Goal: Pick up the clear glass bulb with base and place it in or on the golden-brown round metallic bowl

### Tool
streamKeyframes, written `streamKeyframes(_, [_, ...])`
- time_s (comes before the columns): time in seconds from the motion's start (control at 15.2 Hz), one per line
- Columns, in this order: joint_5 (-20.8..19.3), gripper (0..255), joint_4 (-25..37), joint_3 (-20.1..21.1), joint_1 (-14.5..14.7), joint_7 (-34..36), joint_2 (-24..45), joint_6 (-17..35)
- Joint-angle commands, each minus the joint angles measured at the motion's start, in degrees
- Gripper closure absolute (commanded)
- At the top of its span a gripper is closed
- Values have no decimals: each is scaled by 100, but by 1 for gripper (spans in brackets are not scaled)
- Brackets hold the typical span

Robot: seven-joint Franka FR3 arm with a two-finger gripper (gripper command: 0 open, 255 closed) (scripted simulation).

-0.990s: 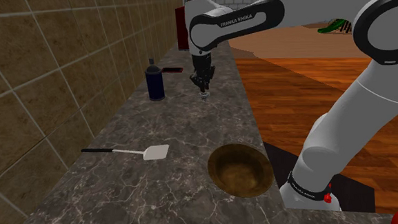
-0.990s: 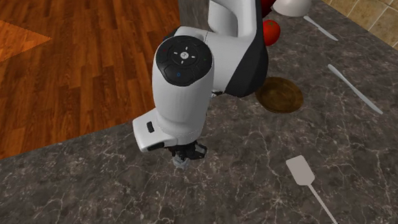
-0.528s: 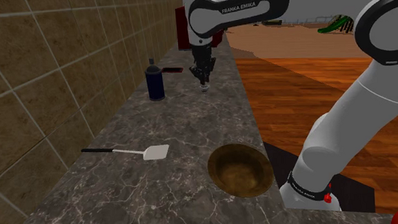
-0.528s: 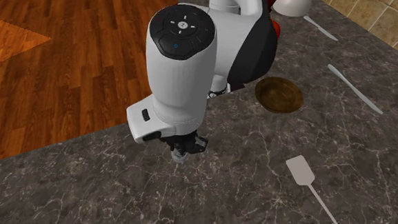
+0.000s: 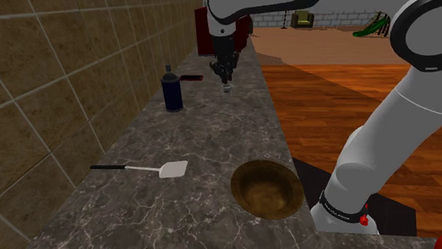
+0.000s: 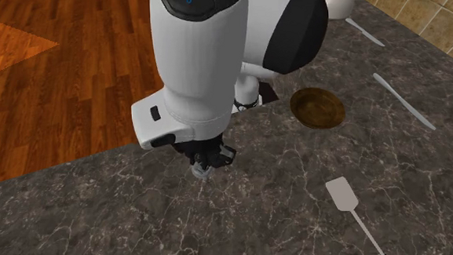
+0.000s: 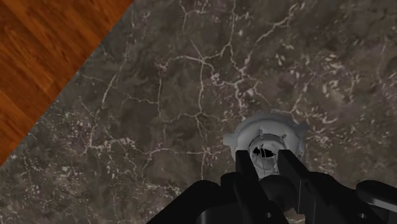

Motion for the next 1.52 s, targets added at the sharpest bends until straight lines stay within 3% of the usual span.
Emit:
streamKeyframes(0.0, [1, 255, 174, 6, 2, -10, 15, -162])
streamKeyframes(0.2, [-2, 255, 438, 10, 1, -31, 64, -376])
streamKeyframes(0.79, [343, 255, -705, 516, 369, 733, -1317, -687])
streamKeyframes(1.45, [978, 255, -1297, 1236, 828, 1707, -2475, -1280])
